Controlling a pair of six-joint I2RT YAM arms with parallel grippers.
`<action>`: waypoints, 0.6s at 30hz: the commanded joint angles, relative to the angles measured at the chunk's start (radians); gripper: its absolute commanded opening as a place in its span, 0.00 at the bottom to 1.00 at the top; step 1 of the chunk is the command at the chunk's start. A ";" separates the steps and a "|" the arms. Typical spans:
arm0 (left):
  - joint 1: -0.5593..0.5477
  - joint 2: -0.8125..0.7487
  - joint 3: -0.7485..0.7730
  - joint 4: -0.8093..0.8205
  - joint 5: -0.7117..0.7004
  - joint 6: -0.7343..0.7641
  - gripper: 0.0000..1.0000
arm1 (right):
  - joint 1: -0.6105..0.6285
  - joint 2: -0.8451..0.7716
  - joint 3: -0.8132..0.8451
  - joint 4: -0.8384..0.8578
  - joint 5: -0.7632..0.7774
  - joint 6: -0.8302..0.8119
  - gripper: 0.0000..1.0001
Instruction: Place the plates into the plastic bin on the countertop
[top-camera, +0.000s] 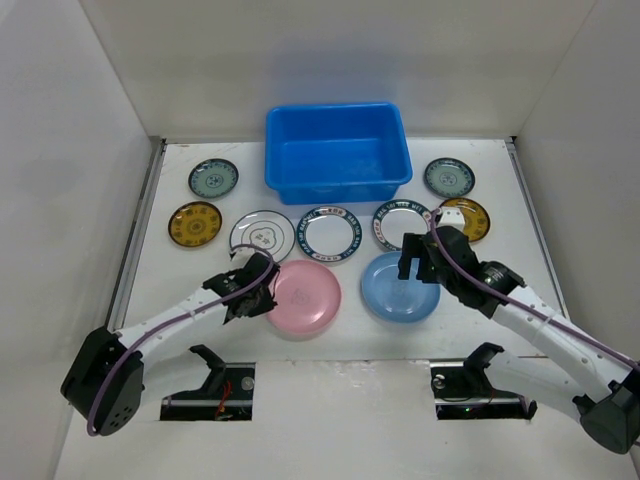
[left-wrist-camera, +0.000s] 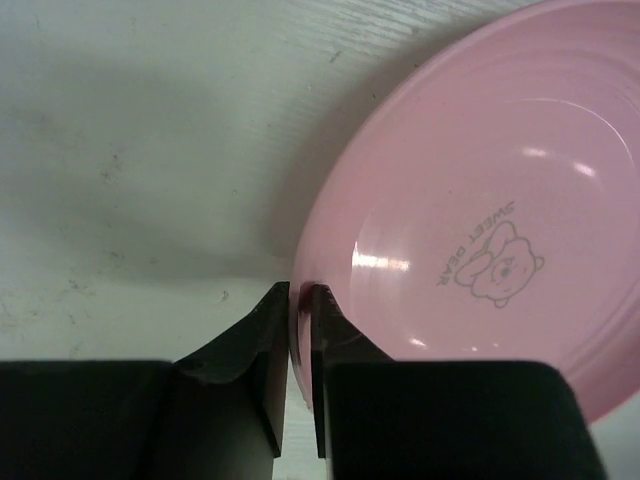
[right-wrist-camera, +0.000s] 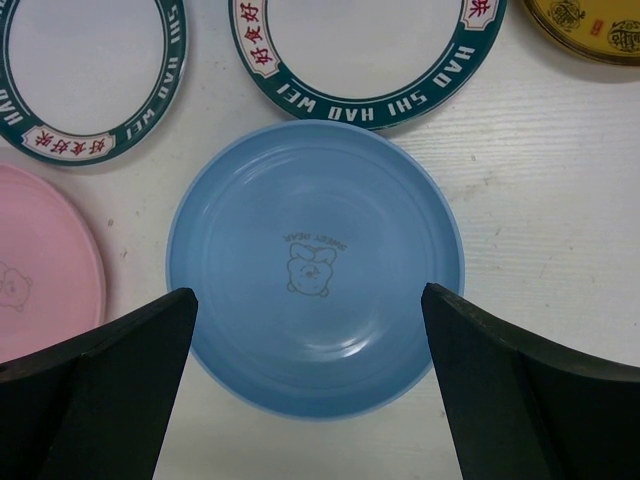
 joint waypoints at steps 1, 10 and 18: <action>-0.036 -0.046 0.056 -0.137 -0.022 -0.057 0.00 | 0.011 -0.030 -0.008 0.054 0.000 -0.001 1.00; -0.031 -0.089 0.556 -0.396 -0.076 0.012 0.00 | 0.008 -0.104 -0.039 0.067 0.000 -0.007 1.00; 0.192 0.279 1.042 -0.241 0.052 0.259 0.00 | -0.023 -0.132 -0.057 0.070 0.000 0.005 1.00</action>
